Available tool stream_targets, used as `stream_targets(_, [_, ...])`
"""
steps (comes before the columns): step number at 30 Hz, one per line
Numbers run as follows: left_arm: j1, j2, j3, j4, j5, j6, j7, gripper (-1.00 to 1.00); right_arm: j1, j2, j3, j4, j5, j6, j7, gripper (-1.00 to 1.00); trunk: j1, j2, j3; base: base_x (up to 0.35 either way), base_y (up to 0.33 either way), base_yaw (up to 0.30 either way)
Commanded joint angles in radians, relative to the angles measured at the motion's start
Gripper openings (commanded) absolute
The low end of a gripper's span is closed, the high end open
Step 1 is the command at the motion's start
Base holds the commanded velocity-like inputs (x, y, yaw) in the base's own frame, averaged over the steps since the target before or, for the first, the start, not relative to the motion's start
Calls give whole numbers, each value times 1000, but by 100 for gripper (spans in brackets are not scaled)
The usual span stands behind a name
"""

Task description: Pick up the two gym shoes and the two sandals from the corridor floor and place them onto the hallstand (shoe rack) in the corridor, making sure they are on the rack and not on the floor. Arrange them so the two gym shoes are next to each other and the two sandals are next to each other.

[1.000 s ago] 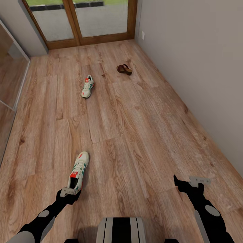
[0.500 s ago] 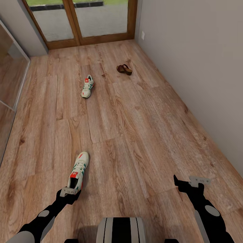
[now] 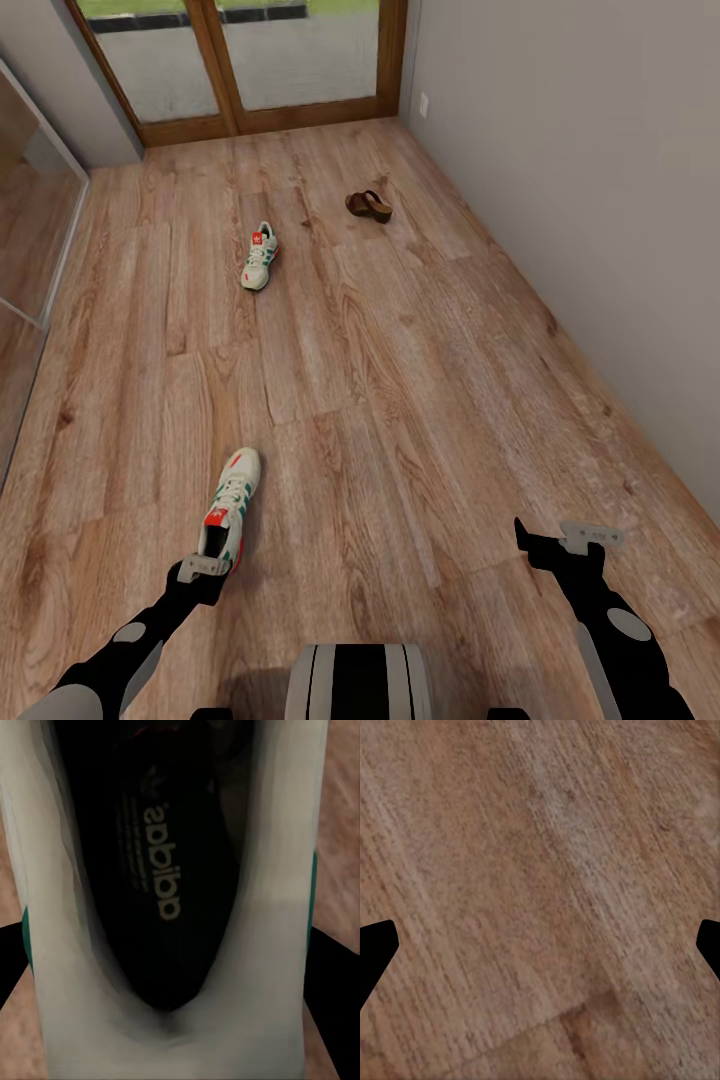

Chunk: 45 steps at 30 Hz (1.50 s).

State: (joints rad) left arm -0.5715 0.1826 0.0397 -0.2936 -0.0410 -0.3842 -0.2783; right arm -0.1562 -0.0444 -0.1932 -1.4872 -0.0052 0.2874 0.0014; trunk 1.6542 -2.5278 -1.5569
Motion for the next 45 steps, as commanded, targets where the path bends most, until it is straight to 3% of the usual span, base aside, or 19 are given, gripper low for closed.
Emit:
stream_targets(1, [-1, 0, 4, 1, -6, -4, -4, -100, 0, 0, 0, -1, -1, 6, 0, 100, 0, 0, -1, 0, 0, 0])
stream_targets(15, [-1, 0, 3, -1, -5, -5, -4, -100, 0, 0, 0, -1, -1, 6, 0, 100, 0, 0, -1, 0, 0, 0])
stream_targets(45, [-1, 0, 8, -1, -4, -2, -2, -100, 0, 0, 0, 13, 5, 4, 3, 100, -14, 7, 115, 0, 0, 0])
